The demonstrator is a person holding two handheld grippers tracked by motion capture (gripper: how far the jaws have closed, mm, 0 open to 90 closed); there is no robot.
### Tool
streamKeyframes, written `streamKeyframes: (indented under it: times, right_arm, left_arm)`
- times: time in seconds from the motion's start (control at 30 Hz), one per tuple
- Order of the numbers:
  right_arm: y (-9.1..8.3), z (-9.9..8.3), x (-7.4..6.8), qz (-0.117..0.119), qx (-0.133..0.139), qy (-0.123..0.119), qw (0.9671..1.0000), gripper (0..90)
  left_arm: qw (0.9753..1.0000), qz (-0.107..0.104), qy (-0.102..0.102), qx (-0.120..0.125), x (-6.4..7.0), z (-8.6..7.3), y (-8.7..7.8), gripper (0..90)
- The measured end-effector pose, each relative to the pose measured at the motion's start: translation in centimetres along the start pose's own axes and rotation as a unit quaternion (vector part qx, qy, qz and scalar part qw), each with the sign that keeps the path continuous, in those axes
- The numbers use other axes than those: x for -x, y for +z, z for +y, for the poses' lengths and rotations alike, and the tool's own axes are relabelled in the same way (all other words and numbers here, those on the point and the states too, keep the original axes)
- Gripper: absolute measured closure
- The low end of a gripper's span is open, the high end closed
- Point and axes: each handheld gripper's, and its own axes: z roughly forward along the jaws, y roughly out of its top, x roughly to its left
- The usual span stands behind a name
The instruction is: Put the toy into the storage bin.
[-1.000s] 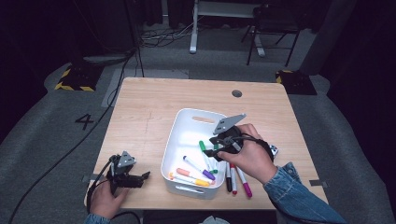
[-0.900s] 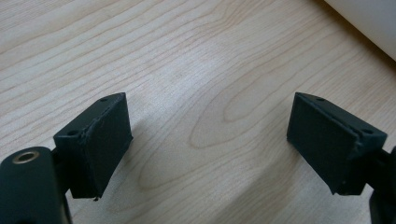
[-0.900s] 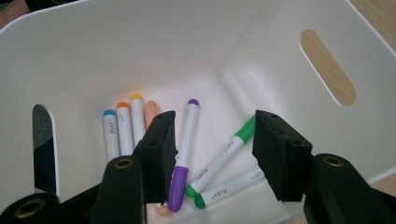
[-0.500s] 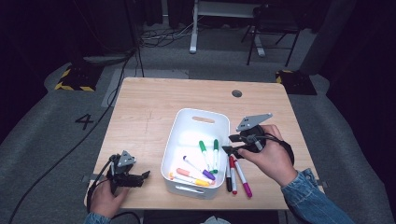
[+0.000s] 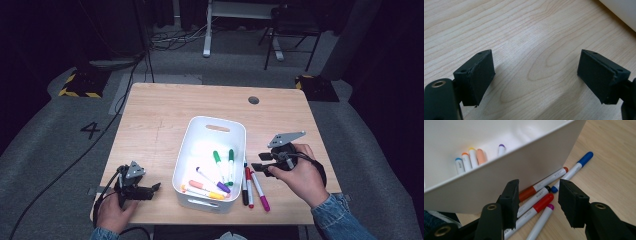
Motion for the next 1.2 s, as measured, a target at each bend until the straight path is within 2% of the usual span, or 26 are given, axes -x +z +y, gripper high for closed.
streamKeyframes:
  times: [0.17,0.2,0.23,0.27,0.43,0.63,0.87,1.07,1.2]
  right_arm:
    - [1.6,-1.7,0.4,0.004,-0.026,0.008,0.9996,51.9]
    - [1.8,-1.9,0.4,0.005,-0.032,0.019,0.9993,51.8]
    - [2.0,-2.3,0.6,0.003,-0.037,0.010,0.9993,51.8]
    - [2.3,-2.6,0.6,0.007,-0.038,0.019,0.9991,51.8]
    - [3.4,-4.3,1.1,0.011,-0.062,0.030,0.9976,51.6]
    - [4.4,-5.6,1.4,0.013,-0.073,0.036,0.9966,51.4]
    - [5.3,-6.8,1.3,0.026,-0.090,0.043,0.9947,51.6]
    - [6.1,-7.5,1.1,0.028,-0.103,0.041,0.9934,52.6]
    - [6.2,-7.7,1.1,0.019,-0.106,0.034,0.9936,57.4]
  left_arm:
    - [1.0000,0.000,0.001,-0.001,0.0,0.0,0.0,14.4]
    - [1.0000,0.000,0.001,-0.001,0.0,0.0,0.0,14.4]
    - [1.0000,0.000,0.001,0.000,0.0,0.0,0.0,14.4]
    - [1.0000,0.001,0.001,0.000,0.0,0.0,0.0,14.4]
    - [1.0000,0.001,0.001,0.000,0.0,0.0,0.0,14.4]
    - [1.0000,0.001,0.001,0.000,0.0,0.0,0.0,14.4]
    - [1.0000,0.000,0.001,0.000,0.0,0.0,0.0,14.4]
    - [1.0000,0.000,0.002,-0.001,0.0,0.0,0.0,14.4]
    - [1.0000,0.000,0.002,-0.001,0.0,0.0,0.0,14.4]
